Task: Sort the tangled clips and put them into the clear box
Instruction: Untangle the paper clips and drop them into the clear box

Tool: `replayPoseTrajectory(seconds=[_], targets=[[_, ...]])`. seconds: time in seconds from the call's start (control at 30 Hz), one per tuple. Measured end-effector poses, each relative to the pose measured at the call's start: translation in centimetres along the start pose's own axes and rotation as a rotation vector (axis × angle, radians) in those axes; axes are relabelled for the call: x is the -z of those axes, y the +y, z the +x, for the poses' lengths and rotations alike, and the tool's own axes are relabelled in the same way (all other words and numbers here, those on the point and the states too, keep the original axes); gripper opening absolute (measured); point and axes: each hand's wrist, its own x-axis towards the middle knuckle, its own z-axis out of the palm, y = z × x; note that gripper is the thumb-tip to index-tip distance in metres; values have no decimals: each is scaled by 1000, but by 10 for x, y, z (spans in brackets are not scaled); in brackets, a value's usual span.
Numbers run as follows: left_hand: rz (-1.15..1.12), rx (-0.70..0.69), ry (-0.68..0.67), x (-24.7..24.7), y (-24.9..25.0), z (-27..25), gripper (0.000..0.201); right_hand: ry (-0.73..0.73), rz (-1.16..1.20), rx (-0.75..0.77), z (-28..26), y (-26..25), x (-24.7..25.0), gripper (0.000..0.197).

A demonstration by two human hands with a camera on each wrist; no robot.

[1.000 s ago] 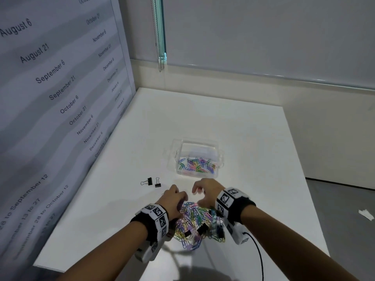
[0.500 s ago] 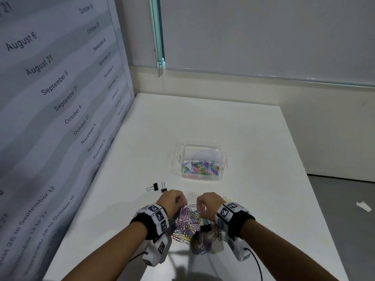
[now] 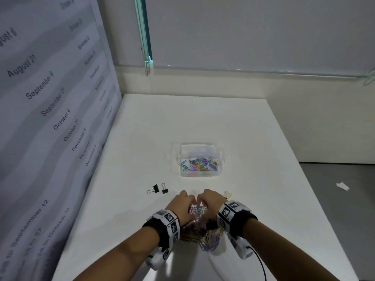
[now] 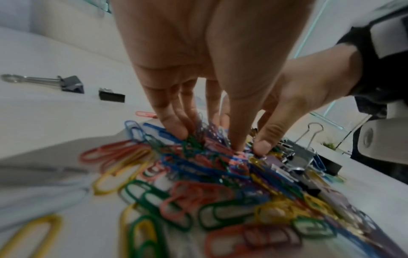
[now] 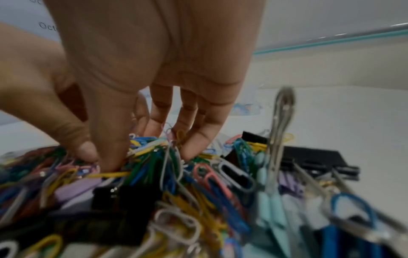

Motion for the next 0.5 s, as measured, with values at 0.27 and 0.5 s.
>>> replayPoseTrajectory(seconds=[0.27, 0.5], targets=[[-120, 29, 28, 15, -5, 8, 15, 101, 232, -49, -4, 12, 18, 12], [-268, 88, 99, 27, -11, 12, 15, 222, 381, -58, 8, 28, 50, 3]])
